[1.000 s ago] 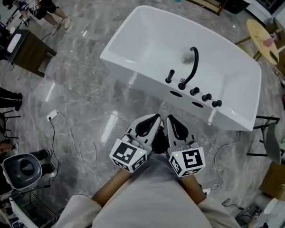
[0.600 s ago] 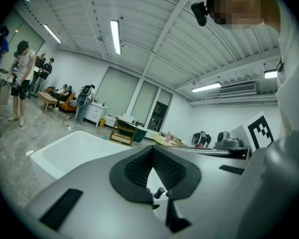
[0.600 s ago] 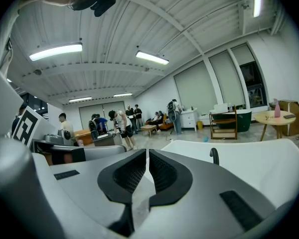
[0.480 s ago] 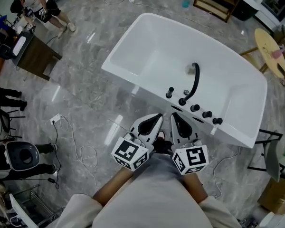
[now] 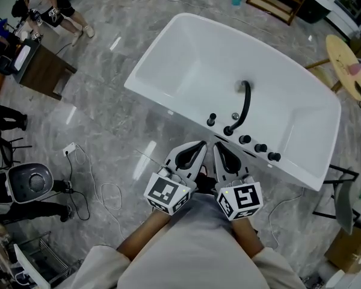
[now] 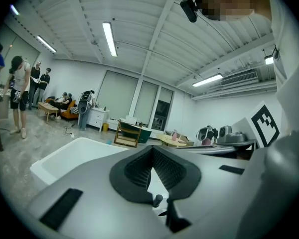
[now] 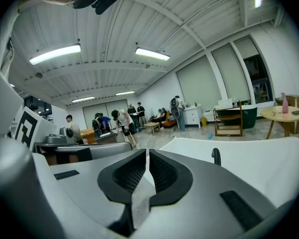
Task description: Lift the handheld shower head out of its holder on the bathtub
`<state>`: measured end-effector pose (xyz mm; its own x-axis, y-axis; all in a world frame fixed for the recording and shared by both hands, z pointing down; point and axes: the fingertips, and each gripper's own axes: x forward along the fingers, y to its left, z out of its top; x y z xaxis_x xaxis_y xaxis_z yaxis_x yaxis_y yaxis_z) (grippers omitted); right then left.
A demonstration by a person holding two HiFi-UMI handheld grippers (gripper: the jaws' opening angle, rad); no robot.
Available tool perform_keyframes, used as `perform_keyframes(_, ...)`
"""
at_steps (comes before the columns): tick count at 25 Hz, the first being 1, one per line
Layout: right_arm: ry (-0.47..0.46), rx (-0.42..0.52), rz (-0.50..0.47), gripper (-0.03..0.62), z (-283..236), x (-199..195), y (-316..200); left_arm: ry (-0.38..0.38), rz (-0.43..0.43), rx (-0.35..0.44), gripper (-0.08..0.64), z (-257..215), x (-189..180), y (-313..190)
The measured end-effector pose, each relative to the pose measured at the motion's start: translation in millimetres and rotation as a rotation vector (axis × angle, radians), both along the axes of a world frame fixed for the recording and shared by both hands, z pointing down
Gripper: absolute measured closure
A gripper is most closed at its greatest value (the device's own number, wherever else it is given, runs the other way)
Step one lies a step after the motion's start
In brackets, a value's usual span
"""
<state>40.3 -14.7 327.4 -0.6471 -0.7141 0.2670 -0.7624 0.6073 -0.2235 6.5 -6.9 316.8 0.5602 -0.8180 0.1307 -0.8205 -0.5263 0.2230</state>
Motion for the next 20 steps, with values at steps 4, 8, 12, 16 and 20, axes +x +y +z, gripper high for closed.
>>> perform_keyframes(4, 0.020, -0.030, -0.007, 0.573, 16.0, -3.4, -3.1, 0.009, -0.009, -0.029, 0.555, 11.3, -3.2, -8.3)
perform_keyframes(8, 0.035, -0.049, 0.002, 0.572, 31.4, -5.1, -11.4, 0.014, -0.009, -0.054, 0.555, 21.5, -7.0, -18.1)
perform_keyframes(12, 0.051, -0.071, 0.016, 0.572, 48.6, -7.8, -20.1, -0.025, -0.020, -0.058, 0.555, 33.6, -11.1, -26.2)
perform_keyframes(16, 0.067, -0.085, 0.023, 0.572, 64.1, -13.2, -31.5, -0.020, -0.002, -0.054, 0.555, 38.0, -11.4, -35.1)
perform_keyframes(20, 0.082, -0.093, 0.045, 0.571, 75.2, -16.7, -42.7, -0.017, 0.027, -0.059, 0.555, 44.4, -12.8, -43.7)
